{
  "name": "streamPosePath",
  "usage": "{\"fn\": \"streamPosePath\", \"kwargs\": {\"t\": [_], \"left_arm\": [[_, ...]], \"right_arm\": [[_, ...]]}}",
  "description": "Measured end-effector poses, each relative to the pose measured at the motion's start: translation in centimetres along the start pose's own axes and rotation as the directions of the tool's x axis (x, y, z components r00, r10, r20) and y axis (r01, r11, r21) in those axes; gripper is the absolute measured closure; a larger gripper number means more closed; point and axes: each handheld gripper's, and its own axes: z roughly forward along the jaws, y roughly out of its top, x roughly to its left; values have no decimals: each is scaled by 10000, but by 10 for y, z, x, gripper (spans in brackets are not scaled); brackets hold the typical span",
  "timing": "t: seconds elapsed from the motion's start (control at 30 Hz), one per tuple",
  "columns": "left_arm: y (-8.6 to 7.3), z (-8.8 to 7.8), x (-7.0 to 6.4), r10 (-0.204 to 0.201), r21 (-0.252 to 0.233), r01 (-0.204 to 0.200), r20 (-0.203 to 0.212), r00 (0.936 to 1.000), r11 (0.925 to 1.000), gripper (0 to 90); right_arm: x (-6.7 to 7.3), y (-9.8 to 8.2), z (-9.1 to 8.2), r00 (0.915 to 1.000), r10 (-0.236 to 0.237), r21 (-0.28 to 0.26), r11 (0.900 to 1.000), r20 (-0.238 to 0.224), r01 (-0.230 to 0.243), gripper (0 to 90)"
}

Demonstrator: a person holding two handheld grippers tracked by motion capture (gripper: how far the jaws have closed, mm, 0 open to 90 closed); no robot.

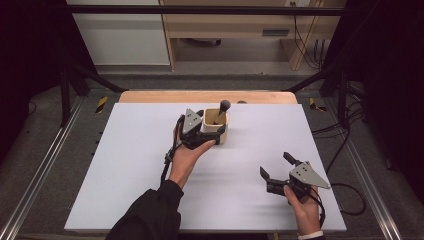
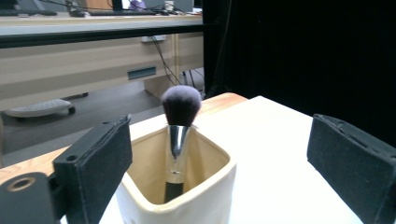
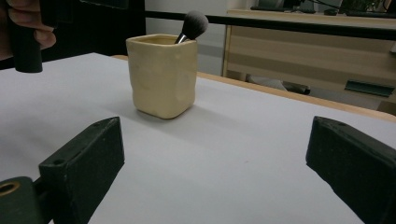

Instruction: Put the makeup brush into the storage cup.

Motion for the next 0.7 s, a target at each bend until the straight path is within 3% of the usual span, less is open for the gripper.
{"fn": "streamPosePath", "kwargs": {"t": [0.23, 0.7], "left_arm": [[0, -1, -5, 72, 96, -76, 437, 9990, 9999, 42], [-2, -8, -5, 173, 176, -185, 677, 9976, 9997, 35]], "right_arm": [[0, 0, 0, 10000, -29, -4, 10000, 10, 29, 45], [0, 0, 0, 10000, -10, -19, 10000, -6, 10, 44]]}}
